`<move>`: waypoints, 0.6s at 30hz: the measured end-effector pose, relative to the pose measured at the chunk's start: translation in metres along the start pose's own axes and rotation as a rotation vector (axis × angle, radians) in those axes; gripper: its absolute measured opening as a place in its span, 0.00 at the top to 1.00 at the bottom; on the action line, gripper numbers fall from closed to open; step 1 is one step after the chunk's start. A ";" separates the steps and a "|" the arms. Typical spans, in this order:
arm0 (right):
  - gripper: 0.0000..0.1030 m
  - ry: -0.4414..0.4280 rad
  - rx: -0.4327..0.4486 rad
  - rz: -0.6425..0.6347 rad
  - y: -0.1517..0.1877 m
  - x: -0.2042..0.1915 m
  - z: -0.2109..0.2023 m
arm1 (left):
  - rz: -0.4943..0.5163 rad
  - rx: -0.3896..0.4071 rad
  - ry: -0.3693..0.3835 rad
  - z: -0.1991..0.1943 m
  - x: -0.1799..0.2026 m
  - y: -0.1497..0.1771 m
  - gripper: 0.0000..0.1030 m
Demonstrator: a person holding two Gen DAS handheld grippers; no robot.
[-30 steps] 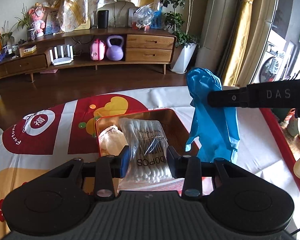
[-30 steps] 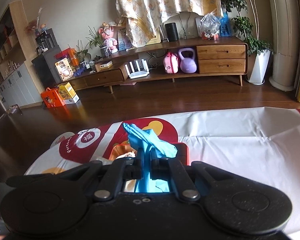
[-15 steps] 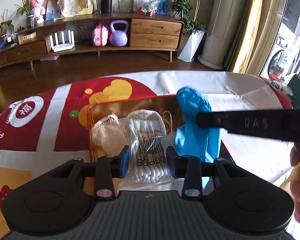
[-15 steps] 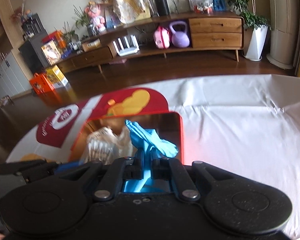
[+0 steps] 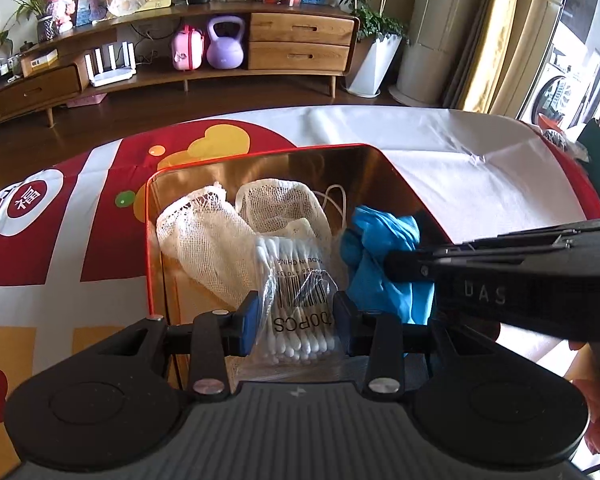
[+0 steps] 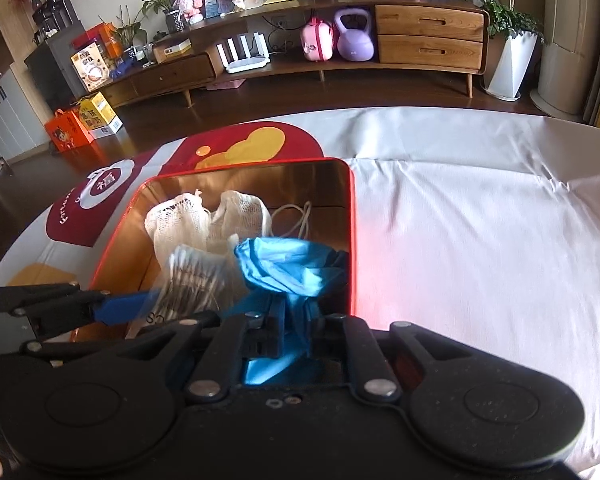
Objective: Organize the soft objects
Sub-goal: 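Lower both items into the tin and open both grippers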
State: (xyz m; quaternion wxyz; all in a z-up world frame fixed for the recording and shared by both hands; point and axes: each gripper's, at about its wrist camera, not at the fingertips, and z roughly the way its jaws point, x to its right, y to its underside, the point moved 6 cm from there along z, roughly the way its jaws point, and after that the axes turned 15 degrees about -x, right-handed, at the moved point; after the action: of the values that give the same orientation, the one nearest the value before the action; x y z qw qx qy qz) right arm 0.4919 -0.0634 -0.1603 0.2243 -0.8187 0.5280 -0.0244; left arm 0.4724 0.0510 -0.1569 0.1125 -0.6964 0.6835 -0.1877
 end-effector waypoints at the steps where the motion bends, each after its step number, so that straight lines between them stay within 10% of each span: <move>1: 0.88 0.005 0.001 0.000 0.001 0.000 0.000 | -0.003 -0.005 0.001 0.000 0.000 0.000 0.62; 18: 0.70 -0.019 0.054 -0.012 0.012 -0.002 -0.046 | -0.053 0.036 0.014 -0.037 -0.001 0.009 0.46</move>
State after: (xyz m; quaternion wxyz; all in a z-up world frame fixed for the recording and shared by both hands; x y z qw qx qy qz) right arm 0.4680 -0.0816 -0.1235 0.2513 -0.8156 0.5202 -0.0320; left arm 0.4491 0.0552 -0.1269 0.1153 -0.7106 0.6622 -0.2080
